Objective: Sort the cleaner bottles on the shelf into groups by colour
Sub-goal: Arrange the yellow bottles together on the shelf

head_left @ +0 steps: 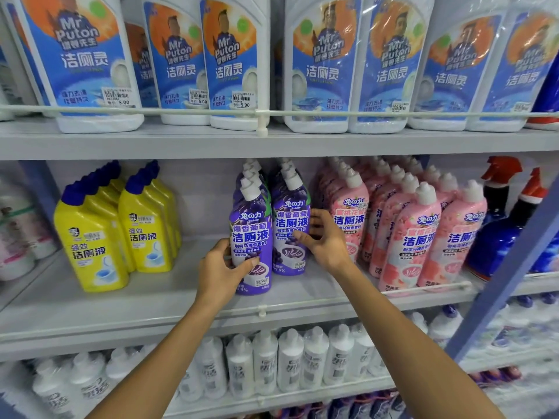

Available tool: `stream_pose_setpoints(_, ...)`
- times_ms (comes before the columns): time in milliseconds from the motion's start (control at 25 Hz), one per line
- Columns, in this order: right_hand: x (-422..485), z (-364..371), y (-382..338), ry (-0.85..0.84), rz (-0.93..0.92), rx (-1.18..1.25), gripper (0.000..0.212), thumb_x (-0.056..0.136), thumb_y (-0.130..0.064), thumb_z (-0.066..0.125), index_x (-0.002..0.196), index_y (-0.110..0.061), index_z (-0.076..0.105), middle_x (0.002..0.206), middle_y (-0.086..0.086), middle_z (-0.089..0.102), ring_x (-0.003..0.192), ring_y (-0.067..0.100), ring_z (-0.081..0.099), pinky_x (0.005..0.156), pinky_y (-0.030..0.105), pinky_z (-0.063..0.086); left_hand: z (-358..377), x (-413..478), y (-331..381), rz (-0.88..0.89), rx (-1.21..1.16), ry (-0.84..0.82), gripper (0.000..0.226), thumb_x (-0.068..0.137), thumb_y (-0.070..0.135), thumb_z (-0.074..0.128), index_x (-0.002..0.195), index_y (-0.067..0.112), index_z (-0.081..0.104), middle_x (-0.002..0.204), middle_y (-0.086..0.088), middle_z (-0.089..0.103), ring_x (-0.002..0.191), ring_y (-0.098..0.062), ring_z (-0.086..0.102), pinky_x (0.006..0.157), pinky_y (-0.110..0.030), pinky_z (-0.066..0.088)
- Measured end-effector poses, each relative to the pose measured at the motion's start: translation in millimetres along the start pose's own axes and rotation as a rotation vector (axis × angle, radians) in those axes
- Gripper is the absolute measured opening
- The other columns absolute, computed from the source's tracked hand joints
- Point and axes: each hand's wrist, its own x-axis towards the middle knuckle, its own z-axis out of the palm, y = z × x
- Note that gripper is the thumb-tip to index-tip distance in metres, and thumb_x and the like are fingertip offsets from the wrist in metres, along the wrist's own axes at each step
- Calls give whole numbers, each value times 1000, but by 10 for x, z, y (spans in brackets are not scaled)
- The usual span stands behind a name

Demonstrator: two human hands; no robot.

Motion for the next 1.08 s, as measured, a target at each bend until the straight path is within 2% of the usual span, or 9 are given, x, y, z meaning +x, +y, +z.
stream_pose_setpoints(320,-28,-20,-15,-8,6,2,53,84,-17,84,128,-11,55,111,-7,68,100,14,69,83,32,61,-35,-36,66,17,91,16,44,72,26,90,105,19,62,101,2,74,83,-3,69,65,-23,56)
stream_pose_setpoints(520,-26,-16,-27,-21,24,-10,50,86,-14,82,128,-12,54,108,-10,68,97,6,68,80,23,59,-45,-56,20,14,87,19,50,72,29,90,111,15,63,107,-3,75,86,-9,71,72,-33,61)
stream_pose_setpoints(640,-26,-7,-22,-12,35,-19,50,86,-15,81,128,-12,54,109,-10,68,97,6,68,81,25,60,-53,-48,39,14,100,8,51,73,29,90,112,13,62,109,-3,74,86,-9,70,72,-33,61)
stream_pose_setpoints(880,-35,-3,-25,10,59,-54,51,85,-14,82,129,-9,56,111,-3,70,99,10,68,81,25,60,-75,-37,22,-9,82,-8,51,71,31,90,111,14,62,109,-4,75,88,-13,73,75,-41,63)
stream_pose_setpoints(960,-35,-11,-36,8,71,-74,53,84,-14,83,130,-8,56,111,0,70,99,9,68,79,23,59,-86,-39,42,-16,74,-12,49,71,29,91,108,15,62,104,-2,75,86,-10,72,74,-38,63)
stream_pose_setpoints(1080,-48,-47,-56,-22,75,-86,58,82,-13,85,133,-5,55,111,-3,69,95,-1,68,78,18,56,-104,-46,96,-20,69,-28,46,73,23,91,107,15,62,95,5,72,83,-2,69,66,-23,58)
